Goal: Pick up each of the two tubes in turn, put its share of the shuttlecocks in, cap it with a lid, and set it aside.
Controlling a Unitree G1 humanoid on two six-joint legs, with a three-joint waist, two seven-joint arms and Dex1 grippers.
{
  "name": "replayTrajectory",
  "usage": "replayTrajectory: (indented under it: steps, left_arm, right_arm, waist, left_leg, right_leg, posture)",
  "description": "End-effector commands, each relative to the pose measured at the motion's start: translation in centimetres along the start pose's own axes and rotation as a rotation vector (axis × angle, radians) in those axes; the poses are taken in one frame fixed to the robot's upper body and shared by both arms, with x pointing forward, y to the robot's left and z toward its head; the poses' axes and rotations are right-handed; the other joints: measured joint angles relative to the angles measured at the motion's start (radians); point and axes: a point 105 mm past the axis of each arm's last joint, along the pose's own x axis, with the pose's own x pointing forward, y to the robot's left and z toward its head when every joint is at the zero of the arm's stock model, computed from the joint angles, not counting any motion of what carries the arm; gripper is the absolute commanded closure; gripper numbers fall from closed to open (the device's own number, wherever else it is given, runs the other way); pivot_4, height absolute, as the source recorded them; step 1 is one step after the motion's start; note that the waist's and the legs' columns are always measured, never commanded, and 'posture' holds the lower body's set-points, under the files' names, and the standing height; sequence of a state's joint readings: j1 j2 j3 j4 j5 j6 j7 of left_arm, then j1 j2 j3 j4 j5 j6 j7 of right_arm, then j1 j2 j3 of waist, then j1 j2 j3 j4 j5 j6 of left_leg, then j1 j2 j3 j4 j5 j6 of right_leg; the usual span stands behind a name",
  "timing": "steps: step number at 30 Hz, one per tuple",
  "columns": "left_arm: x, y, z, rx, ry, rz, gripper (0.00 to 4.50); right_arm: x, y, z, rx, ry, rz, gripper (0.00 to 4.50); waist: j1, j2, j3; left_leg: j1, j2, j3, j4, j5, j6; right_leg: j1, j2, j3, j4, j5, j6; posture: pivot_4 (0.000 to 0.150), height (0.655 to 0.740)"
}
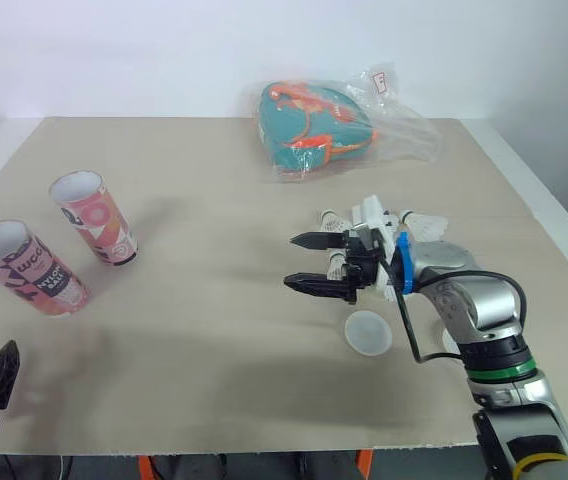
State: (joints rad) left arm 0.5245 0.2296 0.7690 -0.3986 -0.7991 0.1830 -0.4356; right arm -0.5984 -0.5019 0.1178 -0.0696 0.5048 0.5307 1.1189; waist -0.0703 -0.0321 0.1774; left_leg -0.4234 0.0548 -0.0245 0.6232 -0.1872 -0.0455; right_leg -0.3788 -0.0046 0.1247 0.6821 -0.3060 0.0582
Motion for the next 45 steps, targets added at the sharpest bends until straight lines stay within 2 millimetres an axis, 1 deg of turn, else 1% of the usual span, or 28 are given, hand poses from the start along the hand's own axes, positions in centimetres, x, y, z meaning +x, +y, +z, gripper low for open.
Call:
replayTrajectory:
  steps: [1,7,10,12,16,18,20,22,25,30,38,40,43,45]
  left_arm:
    - [1.6,-0.7,-0.4,0.113,0.027,-0.043,0.0]
    - [4.2,-0.8,-0.8,0.101,0.034,-0.084,0.0]
    - [5.4,0.0,-1.1,0.092,0.038,-0.054,0.0]
    - [6.1,0.2,-1.4,0.093,0.047,-0.053,0.0]
    - [7.4,-0.6,-2.2,0.111,0.076,-0.104,0.0]
    - [8.5,-1.0,-2.5,0.117,0.091,-0.139,0.0]
    - [9.1,-1.2,-2.6,0.123,0.099,-0.157,0.0]
    - [10.2,-1.4,-2.5,0.141,0.106,-0.183,0.0]
    - [11.4,-1.5,-2.1,0.154,0.1,-0.198,0.0]
    - [12.3,-1.5,-1.7,0.166,0.092,-0.218,0.0]
    - [12.8,-2.0,-1.8,0.178,0.089,-0.236,0.0]
    - [12.8,-2.0,-1.8,0.184,0.085,-0.233,0.55]
    - [12.7,-2.0,-1.7,0.199,0.079,-0.233,1.51]
    - [12.6,-2.1,-1.4,0.219,0.067,-0.236,1.51]
  right_arm:
    - [0.3,0.9,1.0,-0.056,-0.032,0.011,0.04]
    - [-0.3,2.0,1.1,-0.065,-0.052,-0.008,0.04]
    - [-0.6,2.2,1.3,-0.073,-0.06,-0.035,0.04]
    - [-0.8,2.2,1.4,-0.078,-0.065,-0.056,0.04]
    - [-1.1,2.3,1.6,-0.091,-0.073,-0.094,0.04]
    - [-1.2,2.6,1.7,-0.096,-0.074,-0.11,0.04]
    - [-1.4,2.7,1.8,-0.096,-0.076,-0.117,0.04]
    - [-1.6,3.0,1.8,-0.096,-0.078,-0.131,0.04]
    - [-1.7,3.3,2.0,-0.093,-0.083,-0.14,0.04]
    - [-2.0,3.5,1.9,-0.087,-0.083,-0.153,0.04]
    - [-2.1,3.6,2.0,-0.084,-0.085,-0.155,0.04]
    - [-2.0,3.7,2.0,-0.082,-0.085,-0.147,0.0]
    - [-2.0,3.7,2.0,-0.082,-0.085,-0.14,0.0]
    - [-2.0,3.7,2.0,-0.082,-0.083,-0.138,0.0]
  waist:
    - [-0.001,-0.001,-0.001]
    - [-0.003,-0.002,-0.001]
    - [-0.004,-0.002,-0.001]
    - [-0.004,-0.002,-0.001]
    - [-0.003,-0.002,-0.001]
    - [-0.001,-0.002,-0.001]
    - [-0.001,-0.002,-0.001]
    - [-0.001,-0.002,-0.001]
    - [-0.001,-0.002,-0.001]
    - [-0.001,-0.002,-0.001]
    - [-0.001,-0.002,-0.001]
    - [0.0,-0.002,-0.001]
    - [0.0,-0.002,-0.001]
    - [0.0,-0.002,-0.001]
  left_leg:
    - [0.0,0.0,-0.001,0.0,0.0,0.0]
    - [-0.001,0.001,-0.002,-0.002,0.0,-0.001]
    - [-0.001,0.003,-0.003,-0.002,0.0,-0.001]
    - [-0.001,0.003,-0.004,-0.002,0.0,-0.001]
    - [-0.001,0.003,-0.003,-0.002,0.0,-0.001]
    - [-0.001,0.003,-0.004,-0.002,0.0,-0.001]
    - [-0.001,0.003,-0.005,-0.002,0.001,-0.001]
    - [-0.001,0.003,-0.005,-0.002,0.001,-0.001]
    - [-0.001,0.003,-0.006,-0.002,0.001,-0.001]
    - [-0.002,0.003,-0.006,-0.002,0.001,-0.001]
    - [-0.002,0.003,-0.007,-0.002,0.001,-0.001]
    - [-0.002,0.003,-0.007,-0.002,0.001,-0.001]
    - [-0.002,0.003,-0.007,-0.002,0.001,-0.001]
    - [-0.002,0.003,-0.007,-0.002,0.001,-0.001]
  right_leg:
    - [0.0,0.0,-0.001,0.0,0.0,0.0]
    - [-0.001,0.001,-0.001,0.0,0.0,-0.001]
    - [-0.001,0.003,-0.003,0.0,0.0,-0.002]
    - [-0.001,0.003,-0.003,0.0,0.0,-0.002]
    - [0.0,0.002,-0.003,0.0,0.0,-0.002]
    - [0.0,0.003,-0.004,0.0,0.0,-0.002]
    - [0.0,0.003,-0.005,0.0,0.0,-0.002]
    - [0.0,0.002,-0.005,0.0,0.0,-0.003]
    - [0.0,0.003,-0.006,0.0,0.0,-0.002]
    - [0.0,0.002,-0.006,0.0,0.0,-0.003]
    - [0.0,0.002,-0.007,0.0,0.0,-0.003]
    - [0.001,0.002,-0.007,0.0,0.0,-0.003]
    - [0.0,0.002,-0.007,0.0,0.0,-0.003]
    - [0.0,0.002,-0.008,0.0,0.0,-0.003]
  posture:
    - [0.15,0.74]
    - [0.15,0.74]
    - [0.15,0.74]
    - [0.15,0.74]
    - [0.15,0.74]
    - [0.15,0.74]
    - [0.15,0.74]
    - [0.15,0.74]
    - [0.15,0.74]
    - [0.15,0.74]
    - [0.15,0.74]
    - [0.15,0.74]
    - [0.15,0.74]
    - [0.15,0.74]
